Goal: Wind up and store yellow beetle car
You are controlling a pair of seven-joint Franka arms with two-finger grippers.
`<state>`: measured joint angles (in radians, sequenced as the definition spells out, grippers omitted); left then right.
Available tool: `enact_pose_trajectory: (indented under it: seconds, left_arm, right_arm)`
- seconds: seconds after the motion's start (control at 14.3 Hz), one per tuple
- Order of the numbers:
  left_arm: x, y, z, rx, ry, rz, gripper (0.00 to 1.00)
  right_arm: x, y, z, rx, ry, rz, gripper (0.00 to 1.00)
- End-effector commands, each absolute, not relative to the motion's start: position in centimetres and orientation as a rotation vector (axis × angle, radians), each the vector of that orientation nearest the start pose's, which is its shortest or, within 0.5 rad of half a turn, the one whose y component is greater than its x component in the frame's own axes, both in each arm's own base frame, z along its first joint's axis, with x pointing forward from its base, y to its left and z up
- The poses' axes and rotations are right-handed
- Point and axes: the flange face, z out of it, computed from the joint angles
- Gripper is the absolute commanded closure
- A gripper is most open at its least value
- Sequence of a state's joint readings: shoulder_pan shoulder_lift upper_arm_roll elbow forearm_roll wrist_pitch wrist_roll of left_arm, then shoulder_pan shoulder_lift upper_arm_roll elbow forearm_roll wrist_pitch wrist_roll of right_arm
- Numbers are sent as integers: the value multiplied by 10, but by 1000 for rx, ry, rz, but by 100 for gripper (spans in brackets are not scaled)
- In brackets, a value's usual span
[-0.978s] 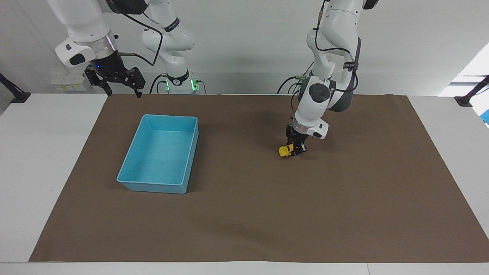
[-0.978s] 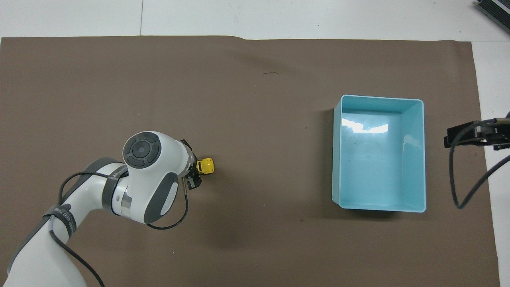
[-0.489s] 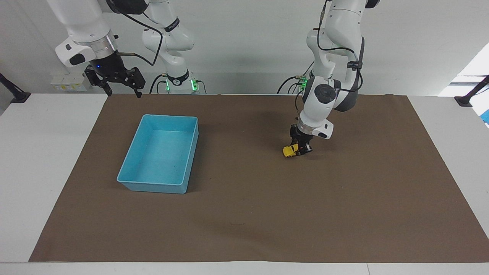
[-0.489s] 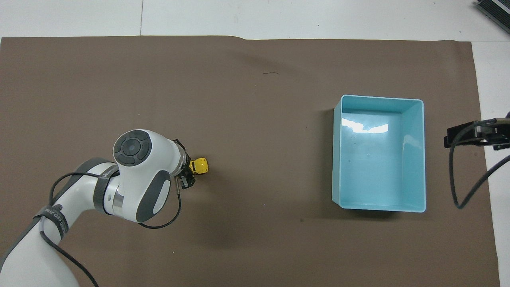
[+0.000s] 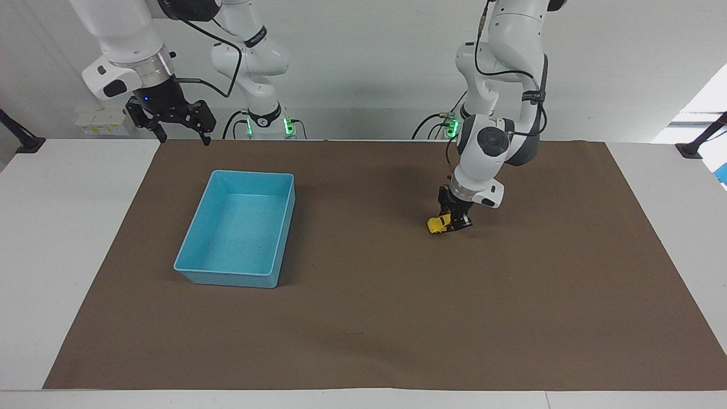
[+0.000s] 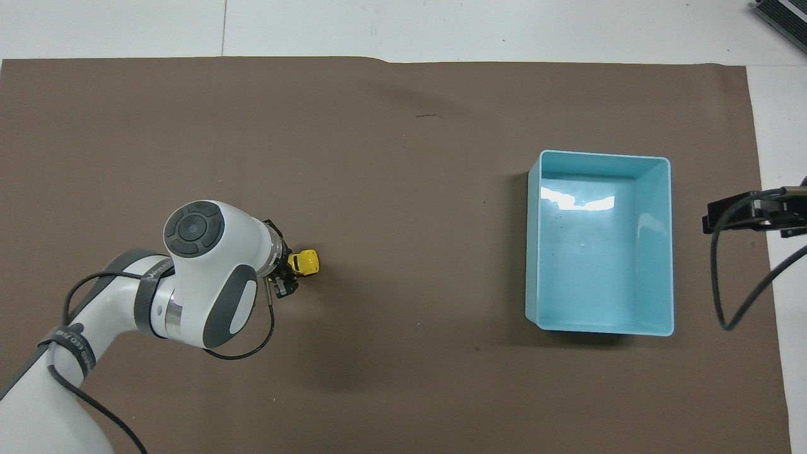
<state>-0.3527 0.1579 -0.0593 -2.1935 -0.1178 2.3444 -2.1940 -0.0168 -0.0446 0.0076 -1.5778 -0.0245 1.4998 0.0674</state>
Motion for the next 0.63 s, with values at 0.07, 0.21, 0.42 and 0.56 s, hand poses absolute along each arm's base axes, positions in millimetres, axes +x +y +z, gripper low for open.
enact_pose_trajectory:
  seconds: [0.07, 0.21, 0.42, 0.56]
  left_arm:
    - [511, -200, 284, 1864, 2516, -125, 73]
    - [514, -200, 287, 1855, 2515, -122, 61]
    - [524, -205, 303, 1825, 2502, -110, 0]
    - [531, -208, 318, 1822, 2534, -130, 0]
  right_arm:
    - [533, -9, 640, -3159, 101, 48, 0]
    - [533, -10, 640, -3159, 103, 48, 0]
    - [533, -10, 640, -3159, 103, 48, 0]
    - [533, -9, 640, -3159, 101, 48, 0]
